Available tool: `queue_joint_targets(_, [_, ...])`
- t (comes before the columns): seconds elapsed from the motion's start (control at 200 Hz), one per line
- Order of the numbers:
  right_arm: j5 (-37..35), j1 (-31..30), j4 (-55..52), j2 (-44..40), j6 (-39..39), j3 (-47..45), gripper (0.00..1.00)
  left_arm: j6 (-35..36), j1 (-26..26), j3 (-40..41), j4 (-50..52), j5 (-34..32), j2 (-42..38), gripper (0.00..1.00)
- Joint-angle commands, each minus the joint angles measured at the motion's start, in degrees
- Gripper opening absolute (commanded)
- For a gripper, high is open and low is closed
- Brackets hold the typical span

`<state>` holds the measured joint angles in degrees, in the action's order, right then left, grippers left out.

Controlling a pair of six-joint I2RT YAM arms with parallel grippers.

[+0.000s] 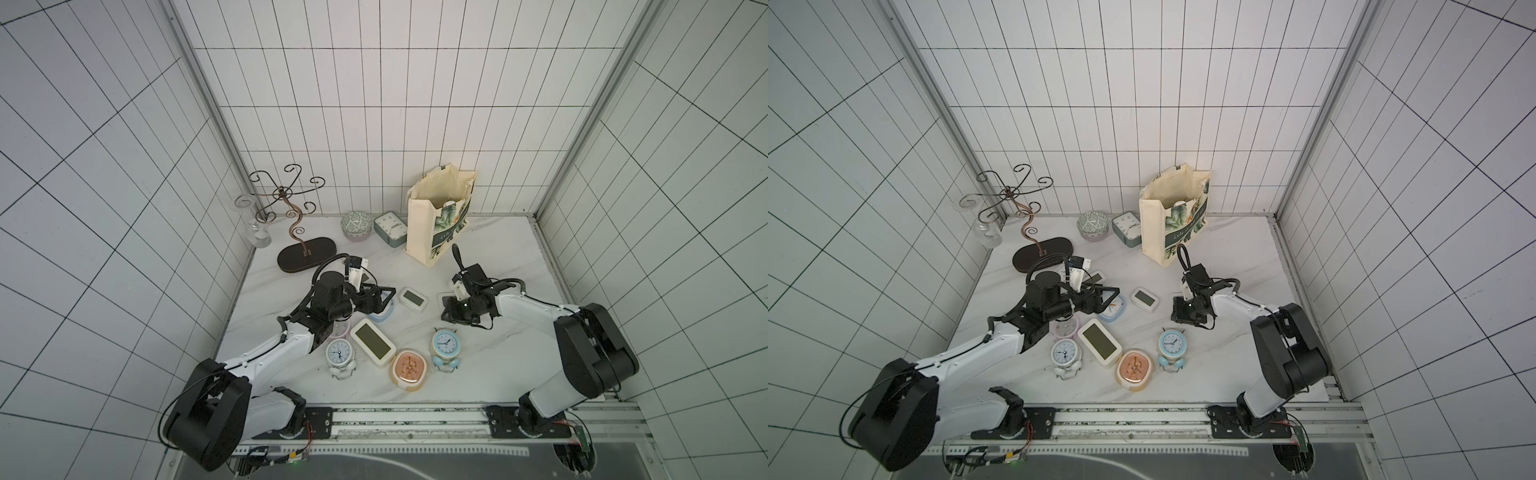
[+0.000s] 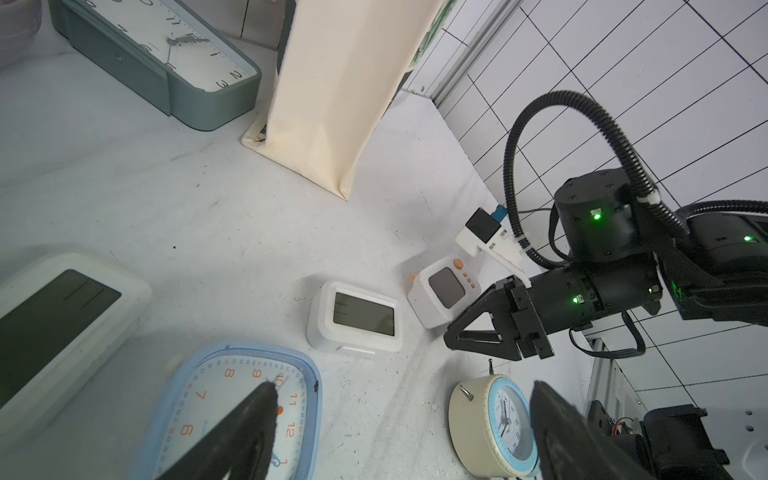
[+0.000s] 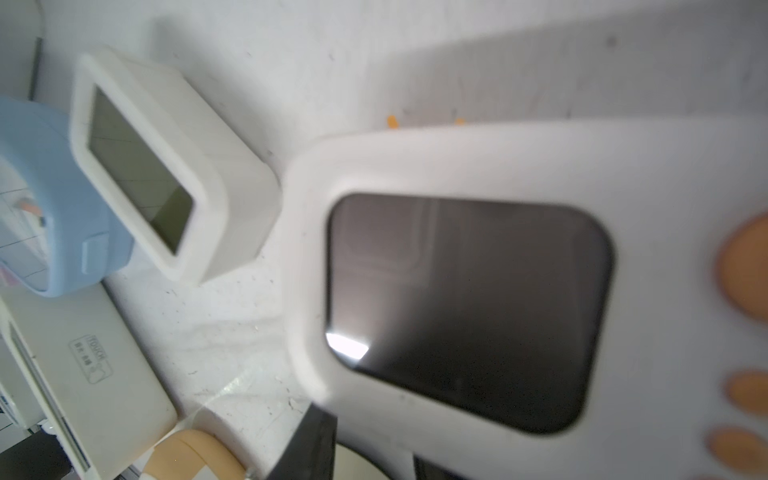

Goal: Put the alarm clock into the canvas bag
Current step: Move the alarm to the center of the board, then pick up the alarm from the center of the board.

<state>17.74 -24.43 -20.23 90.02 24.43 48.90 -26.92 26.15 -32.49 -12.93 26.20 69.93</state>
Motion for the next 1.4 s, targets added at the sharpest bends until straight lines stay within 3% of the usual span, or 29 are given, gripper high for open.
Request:
queue_joint_targets(0.0, [-1.77, -0.23, 2.14, -4.79, -5.74, 7.38, 0.43, 1.37, 0.22, 0.28, 0.16, -1.04, -0.76, 0.92])
queue_joint_targets(0.135, [-6.49, 1.35, -4.19, -10.67, -14.28, 8.52, 0.78, 2.23, 0.22, 0.14, 0.88, -1.54, -1.10, 0.92])
queue_joint_targets(0.22, [-6.17, 4.59, -4.90, -10.61, -16.67, 9.44, 0.89, 2.47, 0.22, 0.08, 1.24, -1.85, -1.33, 0.92])
queue_joint_targets(0.26, [-4.46, 6.31, -4.83, -8.89, -16.78, 10.52, 0.99, 2.50, 0.22, 0.11, 1.30, -1.85, -1.38, 0.92])
queue_joint_targets(0.73, [9.08, 10.46, 5.11, 12.41, -12.41, 17.91, 1.00, 3.05, 0.48, 0.28, 0.98, -1.58, -1.20, 0.92])
queue_joint_targets(1.135, [9.48, 7.19, 5.99, -0.79, -6.85, 2.57, 1.00, 3.00, 1.01, -0.03, 0.62, -0.80, 0.21, 0.92])
queue_joint_targets(1.394, [0.79, 6.27, 1.17, -4.04, -12.67, 6.86, 1.00, 3.01, 1.38, -0.07, 0.36, -0.22, 0.21, 0.92])
